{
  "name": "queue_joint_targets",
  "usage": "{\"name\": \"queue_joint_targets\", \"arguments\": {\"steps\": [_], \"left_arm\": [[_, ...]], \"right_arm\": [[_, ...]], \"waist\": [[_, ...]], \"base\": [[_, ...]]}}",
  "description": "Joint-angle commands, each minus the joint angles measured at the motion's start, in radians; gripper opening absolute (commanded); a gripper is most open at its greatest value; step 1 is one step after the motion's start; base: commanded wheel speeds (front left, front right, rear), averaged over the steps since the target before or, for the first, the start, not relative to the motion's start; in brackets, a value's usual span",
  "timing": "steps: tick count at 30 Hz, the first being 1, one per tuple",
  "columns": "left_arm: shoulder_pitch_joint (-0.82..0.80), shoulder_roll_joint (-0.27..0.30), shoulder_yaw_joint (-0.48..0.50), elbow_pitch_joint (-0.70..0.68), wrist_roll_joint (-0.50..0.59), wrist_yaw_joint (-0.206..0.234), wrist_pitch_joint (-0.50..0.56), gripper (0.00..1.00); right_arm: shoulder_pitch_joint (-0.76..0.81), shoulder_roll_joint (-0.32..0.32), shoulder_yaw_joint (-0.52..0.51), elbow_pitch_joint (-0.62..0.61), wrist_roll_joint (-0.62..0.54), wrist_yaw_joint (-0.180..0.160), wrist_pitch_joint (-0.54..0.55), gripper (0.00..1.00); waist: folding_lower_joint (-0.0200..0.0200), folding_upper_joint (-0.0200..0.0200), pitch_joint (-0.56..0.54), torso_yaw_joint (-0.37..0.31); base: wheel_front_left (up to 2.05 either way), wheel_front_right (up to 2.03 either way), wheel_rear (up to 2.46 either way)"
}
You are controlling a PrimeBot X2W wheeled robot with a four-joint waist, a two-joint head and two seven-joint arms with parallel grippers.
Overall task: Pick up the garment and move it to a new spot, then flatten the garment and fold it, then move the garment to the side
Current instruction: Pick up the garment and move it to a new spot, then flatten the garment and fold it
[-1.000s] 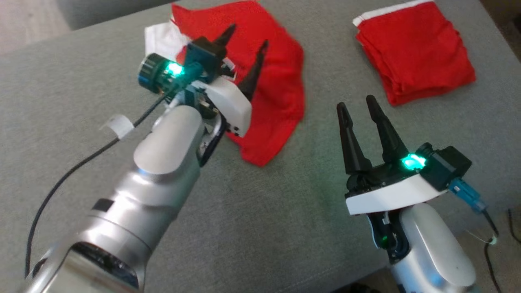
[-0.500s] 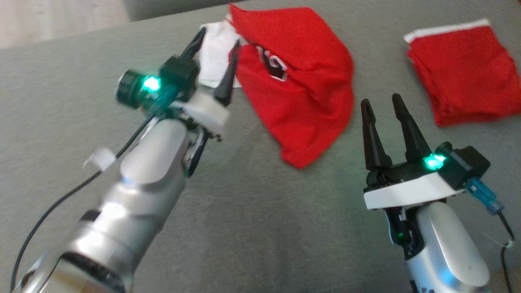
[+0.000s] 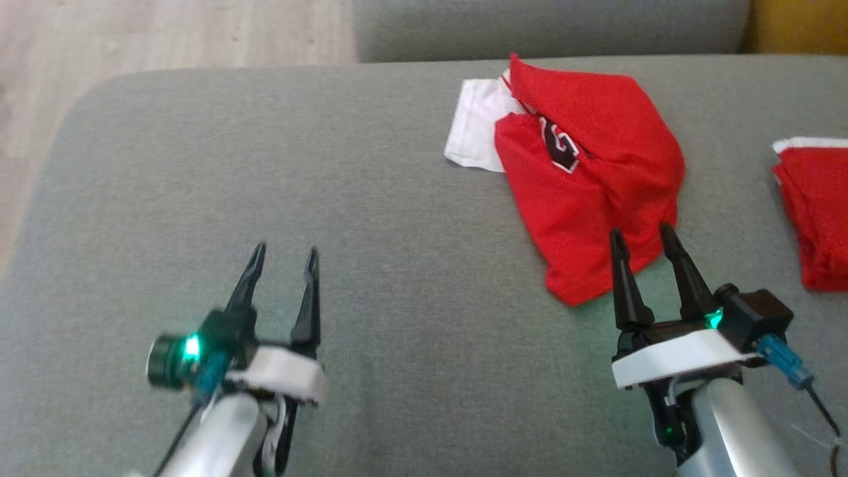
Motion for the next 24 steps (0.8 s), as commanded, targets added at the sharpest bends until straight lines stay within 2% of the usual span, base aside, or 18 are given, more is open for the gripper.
{"name": "queue_joint_targets", "arguments": {"steps": [1,4,8,13,24], "left_arm": [[-0.011,0.020,0.059,-0.061,0.012,0.014,-0.010,1.00],[0.070,-0.002,0.087,-0.119,0.034,0.016,-0.010,1.00],[0.083,-0.021,0.108,-0.131,0.053,0.006,-0.010,1.00],[0.080,-0.039,0.128,-0.127,0.075,-0.011,-0.010,1.00],[0.074,-0.080,0.150,-0.084,0.106,-0.050,-0.010,1.00]], "right_arm": [[-0.007,-0.002,0.022,-0.025,-0.006,-0.002,-0.009,1.00],[0.000,-0.002,0.017,-0.012,-0.016,-0.002,-0.009,1.00],[-0.012,-0.002,0.019,0.007,-0.044,-0.002,0.002,1.00],[-0.049,-0.002,0.042,0.091,-0.126,-0.002,0.115,1.00],[-0.156,-0.002,0.076,0.280,-0.198,-0.002,0.253,1.00]], "waist": [[0.0002,0.0000,-0.018,0.022],[0.0002,0.0000,-0.024,0.034],[0.0002,0.0000,-0.023,0.038],[0.0002,0.0000,-0.013,0.037],[0.0002,0.0000,0.021,0.057]], "base": [[0.00,0.00,0.00],[0.00,0.00,0.00],[0.00,0.00,0.00],[0.00,0.00,0.00],[0.00,0.00,0.00]]}}
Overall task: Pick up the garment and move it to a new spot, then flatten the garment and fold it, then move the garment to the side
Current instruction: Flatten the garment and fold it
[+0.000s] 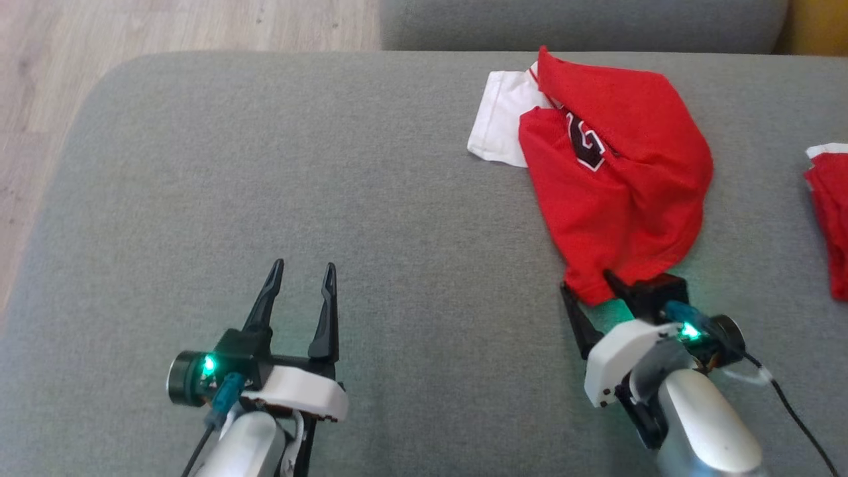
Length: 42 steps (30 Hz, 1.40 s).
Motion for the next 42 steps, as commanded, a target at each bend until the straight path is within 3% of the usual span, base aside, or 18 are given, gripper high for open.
{"name": "queue_joint_targets", "arguments": {"steps": [1,4,5,6,7,15,21,26,27,28,34,42], "left_arm": [[-0.044,0.003,0.045,-0.018,0.015,-0.005,-0.009,1.00],[-0.043,-0.006,0.055,-0.011,0.025,-0.013,-0.009,1.00],[-0.043,-0.008,0.059,-0.009,0.028,-0.015,-0.009,1.00],[-0.042,-0.010,0.064,-0.008,0.030,-0.017,-0.009,1.00],[-0.041,-0.011,0.071,-0.007,0.032,-0.018,-0.009,1.00],[-0.013,-0.017,0.114,-0.002,0.051,-0.032,-0.009,1.00],[0.007,-0.029,0.130,0.000,0.067,-0.045,-0.009,1.00],[0.005,-0.040,0.132,0.004,0.080,-0.056,-0.010,1.00],[0.002,-0.042,0.133,0.006,0.082,-0.058,-0.010,1.00],[-0.001,-0.043,0.133,0.008,0.084,-0.061,-0.010,1.00],[-0.013,-0.050,0.138,0.015,0.092,-0.072,-0.010,1.00],[-0.023,-0.064,0.136,0.023,0.104,-0.084,-0.010,1.00]], "right_arm": [[-0.047,-0.001,0.028,-0.003,-0.019,-0.002,0.009,1.00],[-0.068,-0.001,0.025,0.055,-0.038,-0.002,0.038,0.98],[-0.072,-0.001,0.025,0.071,-0.040,-0.002,0.044,0.65],[-0.076,-0.001,0.023,0.083,-0.041,-0.002,0.044,0.01],[-0.079,-0.001,0.018,0.094,-0.045,-0.002,0.043,0.00],[-0.029,-0.015,-0.141,0.087,-0.087,-0.002,0.009,0.00],[0.047,-0.039,-0.300,-0.029,-0.134,-0.002,0.029,0.00],[0.089,-0.024,-0.365,-0.118,-0.158,-0.002,0.065,0.00],[0.092,-0.019,-0.368,-0.136,-0.161,-0.002,0.060,0.45],[0.093,-0.014,-0.366,-0.153,-0.161,-0.002,0.053,1.00],[0.090,-0.003,-0.296,-0.244,-0.118,-0.002,-0.027,1.00],[0.111,-0.002,-0.039,-0.336,0.037,-0.002,-0.151,1.00]], "waist": [[-0.0001,0.0000,0.006,0.006],[-0.0001,0.0000,0.011,0.010],[-0.0001,0.0000,0.012,0.010],[-0.0001,0.0000,0.012,0.008],[-0.0001,0.0000,0.010,0.004],[-0.0001,0.0000,-0.037,-0.073],[-0.0001,0.0000,-0.070,-0.144],[-0.0001,0.0000,-0.074,-0.168],[-0.0001,0.0000,-0.073,-0.169],[-0.0001,0.0000,-0.072,-0.168],[-0.0001,0.0000,-0.062,-0.149],[-0.0001,0.0000,-0.034,-0.093]], "base": [[0.00,0.00,0.00],[0.00,0.00,0.00],[0.00,0.00,0.00],[0.00,0.00,0.00],[0.00,0.00,0.00],[0.00,0.00,0.00],[0.00,0.00,0.00],[0.00,0.00,0.00],[0.00,0.00,0.00],[0.00,0.00,0.00],[0.00,0.00,0.00],[0.00,0.00,0.00]]}}
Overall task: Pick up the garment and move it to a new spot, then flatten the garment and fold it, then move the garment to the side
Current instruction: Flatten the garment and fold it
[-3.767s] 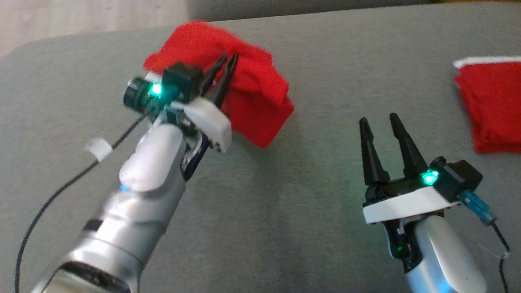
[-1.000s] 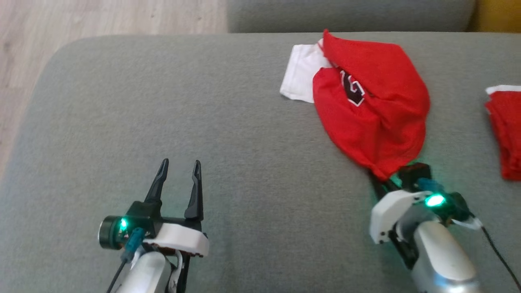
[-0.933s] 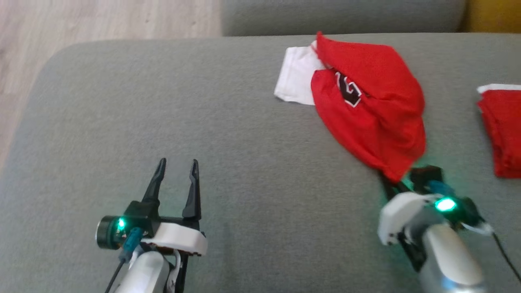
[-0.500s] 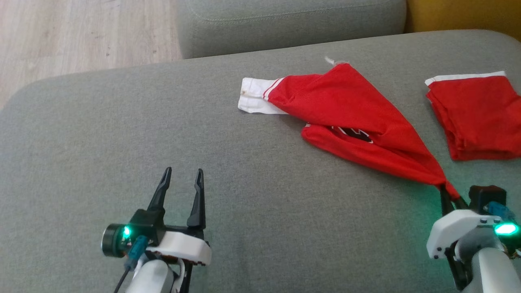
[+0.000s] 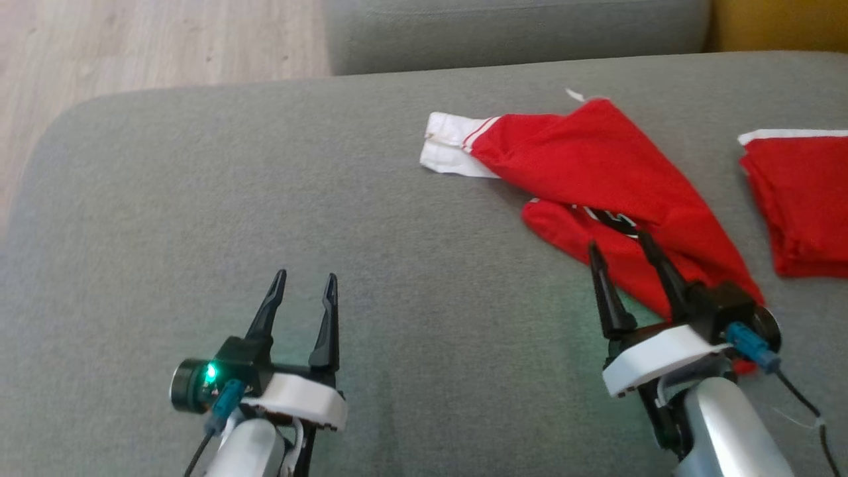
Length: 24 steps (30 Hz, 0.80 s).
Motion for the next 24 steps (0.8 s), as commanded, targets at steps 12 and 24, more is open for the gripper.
{"name": "queue_joint_targets", "arguments": {"steps": [12,24], "left_arm": [[-0.098,-0.016,0.010,-0.018,0.018,-0.010,-0.010,1.00],[-0.124,-0.023,-0.020,-0.010,-0.007,-0.003,-0.010,1.00]], "right_arm": [[-0.221,-0.015,0.031,0.101,-0.173,-0.002,0.063,1.00],[-0.466,-0.081,-0.018,0.421,-0.337,-0.002,0.098,0.00]], "waist": [[0.0000,0.0000,0.096,0.115],[0.0000,0.0000,0.138,0.200]], "base": [[0.00,0.00,0.00],[0.00,0.00,0.00]]}}
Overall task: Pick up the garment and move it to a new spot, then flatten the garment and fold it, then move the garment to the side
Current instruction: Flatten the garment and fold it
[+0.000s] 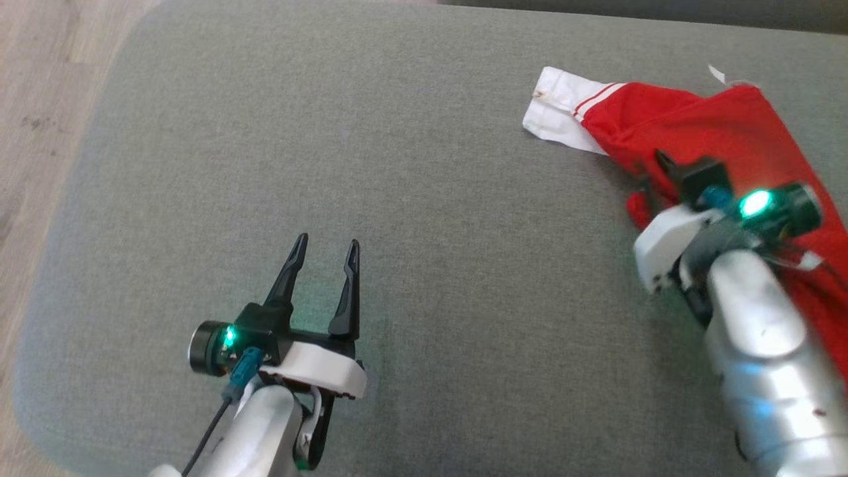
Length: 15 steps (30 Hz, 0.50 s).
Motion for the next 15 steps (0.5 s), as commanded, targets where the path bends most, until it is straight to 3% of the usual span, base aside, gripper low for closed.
{"name": "queue_joint_targets", "arguments": {"steps": [1,5,12,13,14,15], "left_arm": [[-0.030,0.002,0.020,-0.027,-0.008,0.010,-0.010,1.00],[-0.027,0.002,0.015,-0.028,-0.016,0.018,-0.010,1.00],[-0.047,0.002,-0.010,-0.035,-0.029,0.025,-0.010,1.00],[-0.051,0.002,-0.013,-0.035,-0.030,0.025,-0.010,1.00],[-0.054,0.002,-0.016,-0.035,-0.032,0.025,-0.010,1.00],[-0.058,0.002,-0.020,-0.035,-0.033,0.025,-0.010,1.00]], "right_arm": [[-0.063,0.004,-0.012,-0.013,0.018,-0.002,-0.031,0.00],[-0.123,-0.009,-0.093,0.011,0.077,-0.002,-0.060,0.00],[-0.243,-0.104,-0.255,0.082,0.089,-0.002,-0.017,0.00],[-0.257,-0.119,-0.274,0.103,0.073,-0.002,-0.002,0.87],[-0.273,-0.127,-0.308,0.119,0.066,-0.002,0.002,1.00],[-0.286,-0.133,-0.335,0.132,0.052,-0.002,0.001,1.00]], "waist": [[-0.0002,0.0000,0.005,0.004],[-0.0002,0.0000,0.006,-0.003],[-0.0002,0.0000,0.023,-0.016],[-0.0002,0.0000,0.026,-0.017],[-0.0002,0.0000,0.029,-0.017],[-0.0002,0.0000,0.031,-0.016]], "base": [[0.00,0.00,0.00],[0.00,0.00,0.00],[0.00,0.00,0.00],[0.00,0.00,0.00],[0.00,0.00,0.00],[0.00,0.00,0.00]]}}
